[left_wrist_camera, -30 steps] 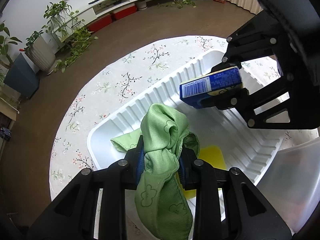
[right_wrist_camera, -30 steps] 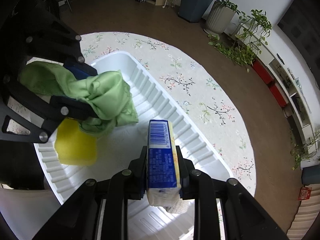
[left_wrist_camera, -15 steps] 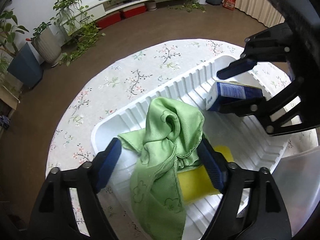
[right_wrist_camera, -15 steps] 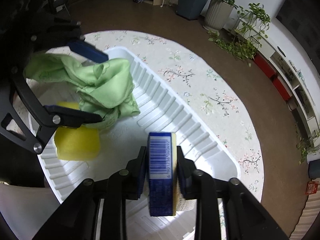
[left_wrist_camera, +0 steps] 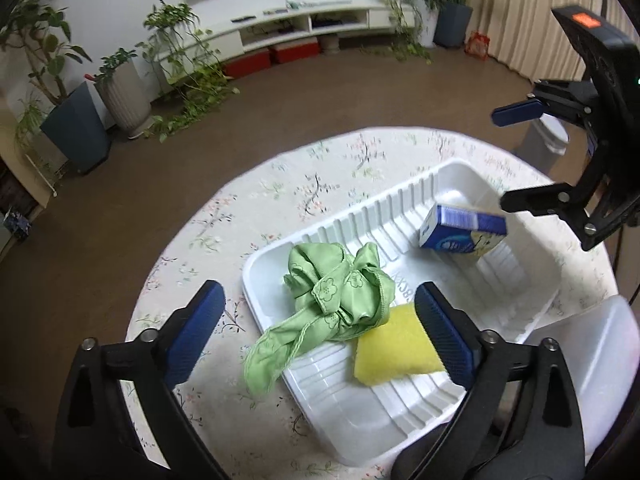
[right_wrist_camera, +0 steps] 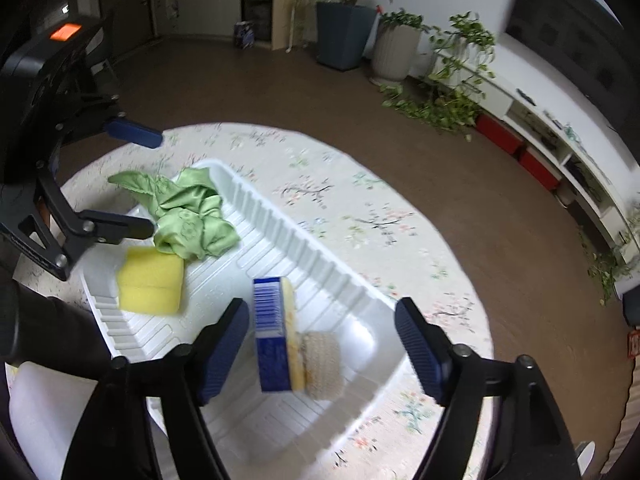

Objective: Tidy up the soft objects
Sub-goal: 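Drop the green cloth into the tray with the left tool while the right tool drops the tissue pack, then bring both tools back over the remaining objects on the table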

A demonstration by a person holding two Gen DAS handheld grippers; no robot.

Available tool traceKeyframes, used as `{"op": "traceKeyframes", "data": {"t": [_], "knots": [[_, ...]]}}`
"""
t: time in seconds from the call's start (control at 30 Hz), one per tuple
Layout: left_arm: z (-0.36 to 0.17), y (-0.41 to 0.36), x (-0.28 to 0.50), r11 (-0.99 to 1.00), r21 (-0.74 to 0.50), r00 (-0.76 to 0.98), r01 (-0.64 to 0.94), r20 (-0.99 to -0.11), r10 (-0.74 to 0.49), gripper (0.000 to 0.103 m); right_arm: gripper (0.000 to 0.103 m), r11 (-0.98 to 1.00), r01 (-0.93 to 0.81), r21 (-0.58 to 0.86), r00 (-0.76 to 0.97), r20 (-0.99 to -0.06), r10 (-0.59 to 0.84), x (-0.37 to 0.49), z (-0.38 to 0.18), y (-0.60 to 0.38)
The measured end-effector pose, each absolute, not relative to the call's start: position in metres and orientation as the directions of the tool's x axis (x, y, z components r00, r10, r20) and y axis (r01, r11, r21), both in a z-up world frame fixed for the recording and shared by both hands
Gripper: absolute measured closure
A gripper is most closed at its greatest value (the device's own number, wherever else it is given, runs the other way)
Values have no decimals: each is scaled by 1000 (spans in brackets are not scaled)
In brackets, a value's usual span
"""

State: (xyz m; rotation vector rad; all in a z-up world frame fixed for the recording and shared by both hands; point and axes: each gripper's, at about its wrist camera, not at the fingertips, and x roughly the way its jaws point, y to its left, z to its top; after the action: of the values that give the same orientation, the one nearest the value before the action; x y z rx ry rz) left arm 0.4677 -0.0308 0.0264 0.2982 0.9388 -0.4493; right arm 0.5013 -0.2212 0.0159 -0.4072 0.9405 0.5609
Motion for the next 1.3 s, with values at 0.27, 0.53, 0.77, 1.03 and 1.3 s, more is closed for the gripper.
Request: {"op": "traceKeyframes", "data": {"t": [0.27,0.53,0.77,1.03,1.3], "knots": [[59,-14,440,898,65,607,436,-758,-240,0,0,832,-542,-118,556,-792,251,485,51,-250],[90,35,372,935,22,713,353,-653,-254,0,0,905,-421,-64,684,-677,271,439,106,-306],[79,72,291,956,-38,766,290,-589,-255,0,0,956,-291,-26,744,-634,210,371,114,-354],[38,87,218,962,-103,766,252,-586,-264,0,0,980,-191,53,761,-623,182,290,86,-374],[33,83,162,971,-100,773,215,-590,-232,0,0,981,-146,130,738,-646,195,228,42,-365]]}}
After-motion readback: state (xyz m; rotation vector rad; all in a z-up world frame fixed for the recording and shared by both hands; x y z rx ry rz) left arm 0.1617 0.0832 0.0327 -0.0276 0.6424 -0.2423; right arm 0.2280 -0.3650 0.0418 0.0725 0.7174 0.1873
